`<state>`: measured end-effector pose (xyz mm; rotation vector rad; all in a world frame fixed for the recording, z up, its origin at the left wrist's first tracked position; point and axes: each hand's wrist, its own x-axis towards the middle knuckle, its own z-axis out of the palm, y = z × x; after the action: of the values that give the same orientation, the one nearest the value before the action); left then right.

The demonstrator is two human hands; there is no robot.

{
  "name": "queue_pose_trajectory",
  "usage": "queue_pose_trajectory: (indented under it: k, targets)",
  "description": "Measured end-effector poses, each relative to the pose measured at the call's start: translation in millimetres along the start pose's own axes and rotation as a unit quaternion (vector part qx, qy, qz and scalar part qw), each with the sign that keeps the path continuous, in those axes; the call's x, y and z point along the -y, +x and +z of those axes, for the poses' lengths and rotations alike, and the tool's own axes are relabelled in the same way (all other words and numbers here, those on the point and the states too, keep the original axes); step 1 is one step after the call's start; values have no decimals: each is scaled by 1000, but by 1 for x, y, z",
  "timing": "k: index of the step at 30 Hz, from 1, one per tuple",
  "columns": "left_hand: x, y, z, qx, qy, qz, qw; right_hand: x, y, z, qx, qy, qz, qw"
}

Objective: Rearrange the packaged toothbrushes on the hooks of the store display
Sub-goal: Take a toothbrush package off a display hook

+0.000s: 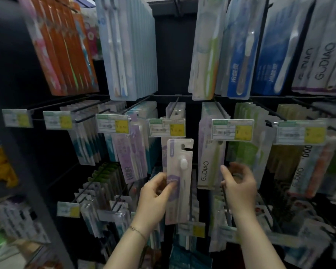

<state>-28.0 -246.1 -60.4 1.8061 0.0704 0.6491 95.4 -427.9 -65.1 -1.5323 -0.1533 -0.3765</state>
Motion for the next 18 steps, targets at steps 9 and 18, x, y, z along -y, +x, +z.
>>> queue_pose_trajectory:
  k: [9, 18]
  targets:
    - [-5, 12, 3, 18, -43, -8, 999, -2, 4, 15, 26, -44, -33, 998]
    - [-5, 23, -19, 48, -62, 1, 997, 4, -11, 41, -45, -141, -72, 986]
